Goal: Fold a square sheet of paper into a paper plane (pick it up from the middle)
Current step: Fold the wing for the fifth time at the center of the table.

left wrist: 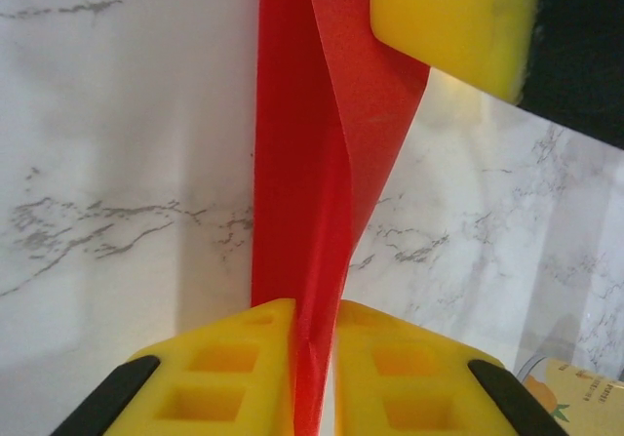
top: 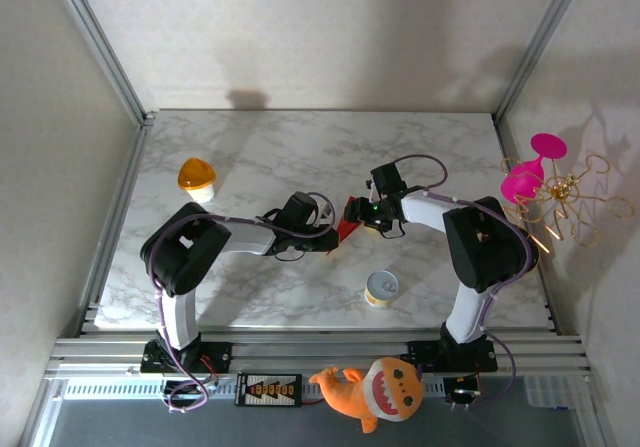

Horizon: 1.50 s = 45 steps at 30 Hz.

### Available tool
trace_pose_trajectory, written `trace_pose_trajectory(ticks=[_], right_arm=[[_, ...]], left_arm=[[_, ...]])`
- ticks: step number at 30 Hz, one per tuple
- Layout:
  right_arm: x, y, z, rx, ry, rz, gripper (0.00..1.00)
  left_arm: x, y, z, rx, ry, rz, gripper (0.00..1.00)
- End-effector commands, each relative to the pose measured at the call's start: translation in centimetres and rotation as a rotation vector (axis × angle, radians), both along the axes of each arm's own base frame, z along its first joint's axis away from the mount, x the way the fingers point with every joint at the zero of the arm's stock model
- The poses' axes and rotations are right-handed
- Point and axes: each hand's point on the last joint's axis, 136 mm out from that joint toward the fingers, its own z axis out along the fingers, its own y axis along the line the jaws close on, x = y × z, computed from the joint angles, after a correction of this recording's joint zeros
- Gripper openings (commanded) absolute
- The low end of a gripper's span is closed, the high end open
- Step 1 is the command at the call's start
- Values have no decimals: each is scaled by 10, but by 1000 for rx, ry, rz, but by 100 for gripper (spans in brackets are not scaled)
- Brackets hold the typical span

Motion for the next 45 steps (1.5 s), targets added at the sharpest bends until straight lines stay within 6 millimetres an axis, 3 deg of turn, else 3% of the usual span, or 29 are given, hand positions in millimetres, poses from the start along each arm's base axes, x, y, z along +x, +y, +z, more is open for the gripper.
trace_pose_trajectory(ticks=[1,9,18,27,33,38,45], right_arm=[[-21,-67,-82,-313,111,-68,65],[-21,-68,-82,-316,114,-71,65],[-21,-67,-82,-311,116,-72,65],[-13,-57,-67,-255,90,-81,67],[2,-43,-37,-166,23,-93,71],[25,-30,15,-48,-98,-111,74],[22,-33,65,53,-231,-130,76]], left_arm=[[4,-6,4,-32,8,1,18],[8,-8,8,-50,6,6,17],[5,-4,-2,-24,22,10,9],[-1,5,-17,35,56,20,6],[-3,9,-25,67,77,20,6],[-6,13,-32,104,90,12,5],[-9,14,-37,121,99,6,5]])
